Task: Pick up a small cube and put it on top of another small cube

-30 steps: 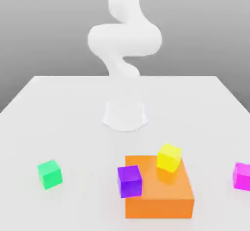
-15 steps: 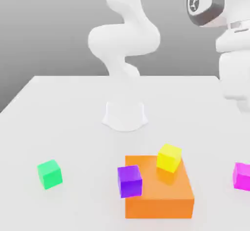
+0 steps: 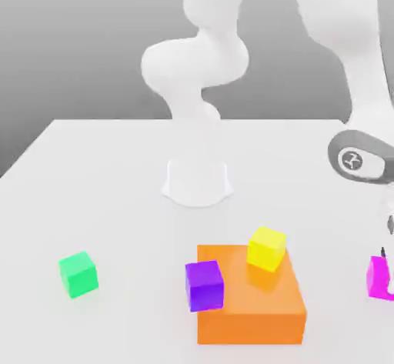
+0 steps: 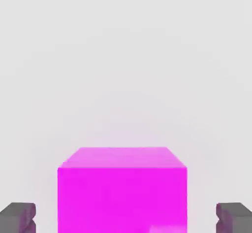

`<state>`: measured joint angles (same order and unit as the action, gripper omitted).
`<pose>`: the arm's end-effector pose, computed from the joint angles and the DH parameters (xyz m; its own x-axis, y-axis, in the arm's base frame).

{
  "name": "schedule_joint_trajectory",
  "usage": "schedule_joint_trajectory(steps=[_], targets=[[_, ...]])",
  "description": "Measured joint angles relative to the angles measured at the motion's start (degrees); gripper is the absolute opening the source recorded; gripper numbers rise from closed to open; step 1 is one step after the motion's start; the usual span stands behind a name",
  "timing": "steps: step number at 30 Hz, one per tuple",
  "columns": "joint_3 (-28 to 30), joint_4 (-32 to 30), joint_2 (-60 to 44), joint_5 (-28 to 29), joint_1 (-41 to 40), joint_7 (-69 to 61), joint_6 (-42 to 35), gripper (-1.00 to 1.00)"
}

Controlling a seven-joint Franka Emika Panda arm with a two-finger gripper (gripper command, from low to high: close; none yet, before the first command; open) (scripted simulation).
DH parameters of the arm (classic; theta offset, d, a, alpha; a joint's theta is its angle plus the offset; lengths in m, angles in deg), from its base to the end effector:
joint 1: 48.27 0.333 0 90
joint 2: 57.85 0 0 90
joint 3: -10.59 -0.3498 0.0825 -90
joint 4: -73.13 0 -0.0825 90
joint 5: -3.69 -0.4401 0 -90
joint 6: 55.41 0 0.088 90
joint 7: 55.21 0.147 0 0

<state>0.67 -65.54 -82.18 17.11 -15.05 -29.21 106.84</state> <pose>0.3615 0.3655 0.0767 0.8740 0.4860 0.0004 0.4860 -0.8740 -0.0003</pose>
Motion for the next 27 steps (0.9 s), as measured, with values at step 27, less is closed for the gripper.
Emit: schedule_joint_trajectory(steps=[27], targets=[[5.52, -20.36, 44.37, -15.59, -15.78, -14.01, -23.3, -1.0]])
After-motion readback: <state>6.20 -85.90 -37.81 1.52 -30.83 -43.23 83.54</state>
